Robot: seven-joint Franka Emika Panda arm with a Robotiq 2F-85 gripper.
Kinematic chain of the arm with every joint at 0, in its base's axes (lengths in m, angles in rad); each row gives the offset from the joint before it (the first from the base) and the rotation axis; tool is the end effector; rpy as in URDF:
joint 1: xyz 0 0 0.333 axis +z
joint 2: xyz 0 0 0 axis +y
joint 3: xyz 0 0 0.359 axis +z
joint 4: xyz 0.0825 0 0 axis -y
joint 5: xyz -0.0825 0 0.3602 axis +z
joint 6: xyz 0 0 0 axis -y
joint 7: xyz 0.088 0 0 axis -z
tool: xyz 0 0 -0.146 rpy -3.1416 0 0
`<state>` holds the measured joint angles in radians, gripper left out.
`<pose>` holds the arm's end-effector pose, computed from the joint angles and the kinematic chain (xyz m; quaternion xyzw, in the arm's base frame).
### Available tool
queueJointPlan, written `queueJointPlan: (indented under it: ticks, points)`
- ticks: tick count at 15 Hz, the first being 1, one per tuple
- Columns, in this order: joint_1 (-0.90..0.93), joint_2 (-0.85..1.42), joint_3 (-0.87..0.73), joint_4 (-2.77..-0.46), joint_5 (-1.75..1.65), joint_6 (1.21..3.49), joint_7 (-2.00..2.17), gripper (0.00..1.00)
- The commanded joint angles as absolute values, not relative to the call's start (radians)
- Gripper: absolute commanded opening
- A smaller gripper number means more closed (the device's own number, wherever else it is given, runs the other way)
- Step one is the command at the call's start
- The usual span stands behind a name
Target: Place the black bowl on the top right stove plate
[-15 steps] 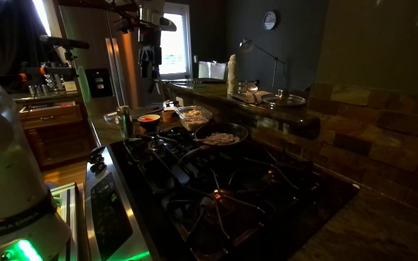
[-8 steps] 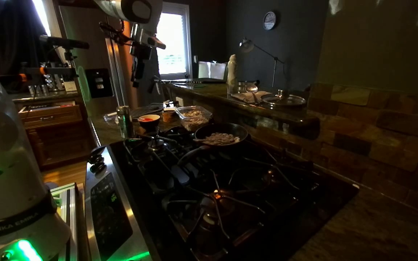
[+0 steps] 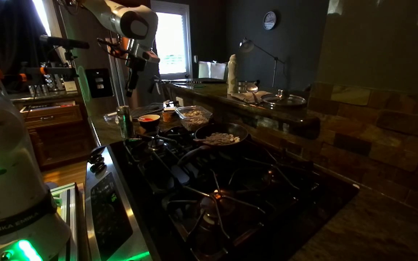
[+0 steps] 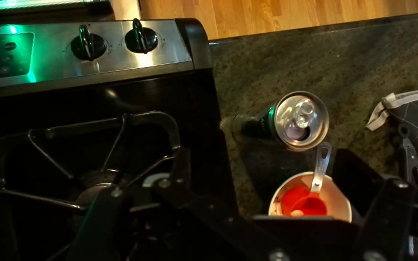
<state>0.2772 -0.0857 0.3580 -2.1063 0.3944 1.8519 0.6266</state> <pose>0.3569 0.3224 0.4608 -0.9798 0.0682 0.1671 0.0862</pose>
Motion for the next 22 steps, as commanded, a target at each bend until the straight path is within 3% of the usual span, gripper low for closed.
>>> queueJointPlan:
  ticks: [1, 4, 16, 18, 19, 20, 22]
  points:
    - [0.298, -0.079, 0.363, -2.133, 0.418, 2.012, 0.632, 1.0]
    - [0.326, -0.015, 0.384, -2.149, 0.427, 2.224, 0.62, 1.0]
    - [0.415, 0.209, 0.358, -2.176, 0.291, 2.489, 0.706, 1.0]
    - [0.421, 0.229, 0.35, -2.171, 0.267, 2.5, 0.725, 0.88]
    - [0.425, 0.236, 0.345, -2.171, 0.254, 2.505, 0.737, 0.71]
    - [0.429, 0.24, 0.34, -2.17, 0.243, 2.508, 0.75, 0.69]
    - [0.438, 0.246, 0.329, -2.171, 0.219, 2.519, 0.784, 0.54]
